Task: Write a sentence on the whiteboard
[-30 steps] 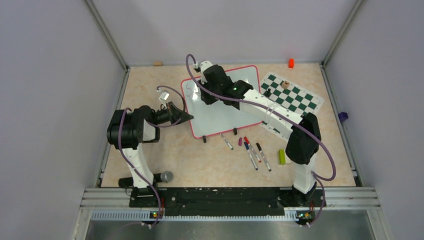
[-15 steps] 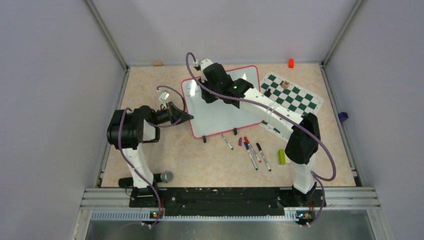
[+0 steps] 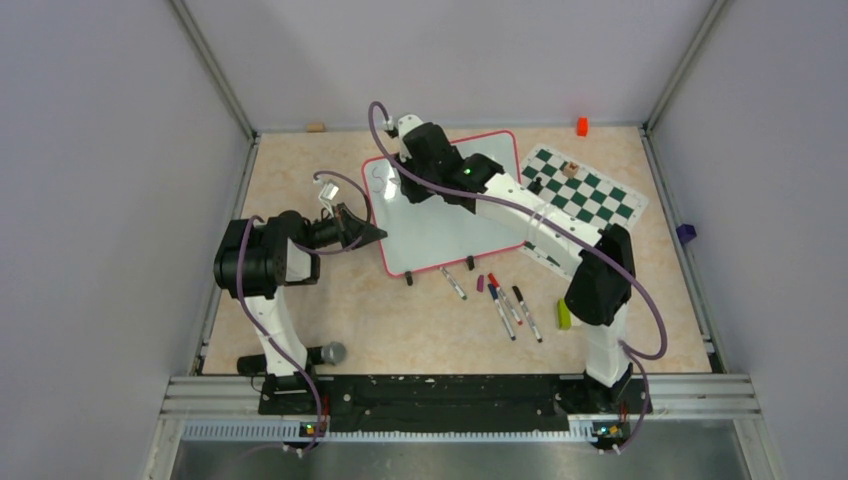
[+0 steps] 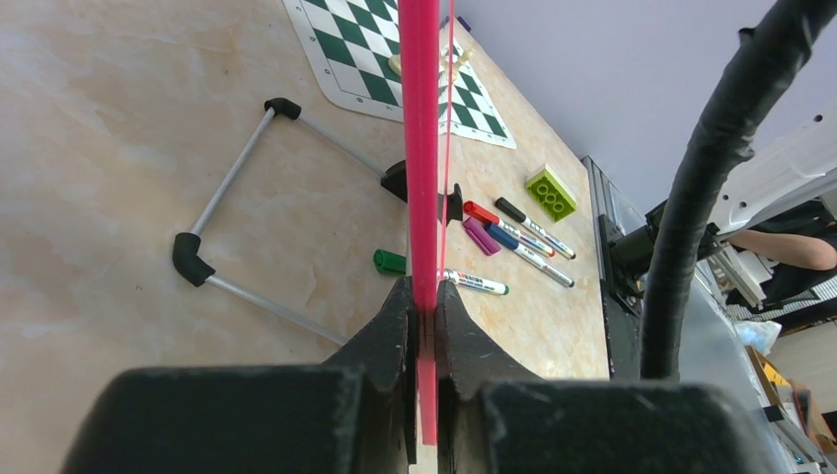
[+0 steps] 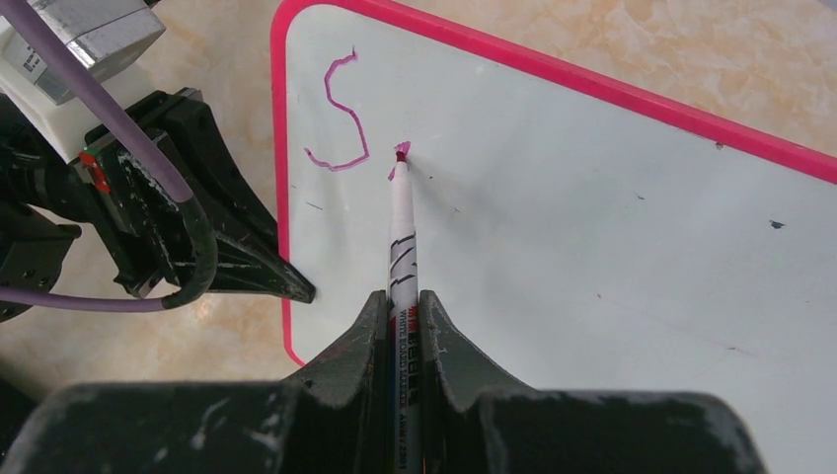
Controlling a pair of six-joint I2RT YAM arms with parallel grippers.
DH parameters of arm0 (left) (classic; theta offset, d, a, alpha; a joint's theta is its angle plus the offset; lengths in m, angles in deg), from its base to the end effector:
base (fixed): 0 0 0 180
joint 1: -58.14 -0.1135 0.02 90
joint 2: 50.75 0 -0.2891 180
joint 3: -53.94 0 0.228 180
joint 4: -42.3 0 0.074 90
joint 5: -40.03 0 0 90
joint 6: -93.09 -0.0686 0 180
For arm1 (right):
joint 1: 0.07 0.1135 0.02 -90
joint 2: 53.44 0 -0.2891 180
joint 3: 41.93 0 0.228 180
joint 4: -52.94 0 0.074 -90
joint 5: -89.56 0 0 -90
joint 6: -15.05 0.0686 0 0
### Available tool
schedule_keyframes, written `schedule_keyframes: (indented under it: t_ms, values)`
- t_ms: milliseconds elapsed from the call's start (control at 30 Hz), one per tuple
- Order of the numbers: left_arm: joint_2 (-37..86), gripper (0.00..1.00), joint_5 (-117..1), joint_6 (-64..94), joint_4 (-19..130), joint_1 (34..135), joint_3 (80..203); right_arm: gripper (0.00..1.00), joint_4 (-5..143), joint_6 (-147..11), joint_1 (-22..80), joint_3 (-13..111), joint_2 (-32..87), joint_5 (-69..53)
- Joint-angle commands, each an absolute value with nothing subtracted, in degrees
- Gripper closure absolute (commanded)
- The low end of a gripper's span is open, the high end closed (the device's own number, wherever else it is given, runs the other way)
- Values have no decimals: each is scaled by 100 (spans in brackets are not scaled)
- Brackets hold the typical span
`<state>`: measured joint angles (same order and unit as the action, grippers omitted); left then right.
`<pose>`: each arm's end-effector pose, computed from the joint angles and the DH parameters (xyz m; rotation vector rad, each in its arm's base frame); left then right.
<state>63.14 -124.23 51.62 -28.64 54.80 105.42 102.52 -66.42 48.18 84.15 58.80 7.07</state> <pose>0.3375 -0.0464 0.1895 0.4636 1.6846 -1.5027 0.3170 0.3417 0.3527 -0.6833 2.1112 0.4123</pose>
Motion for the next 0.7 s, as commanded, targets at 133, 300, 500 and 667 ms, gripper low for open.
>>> schedule_keyframes:
  t_ms: [133,300,500,667]
  values:
    - [6226,100,-12770,4997,-3510,5579,10645,100,10217,-6664,4745,8751,6004,1001]
    - [6221,100,-12775,4996,-3517,5580,10655,100,10253,-6671,4702,8728,5969,1036]
    - [6220,100,-12775,4998,-3517,5578,10652,100,10268,-6644,4665,8643,5894,1116]
    - [6215,100,-12770,4996,-3517,5579,10648,100,10264,-6632,4627,8560,5811,1188]
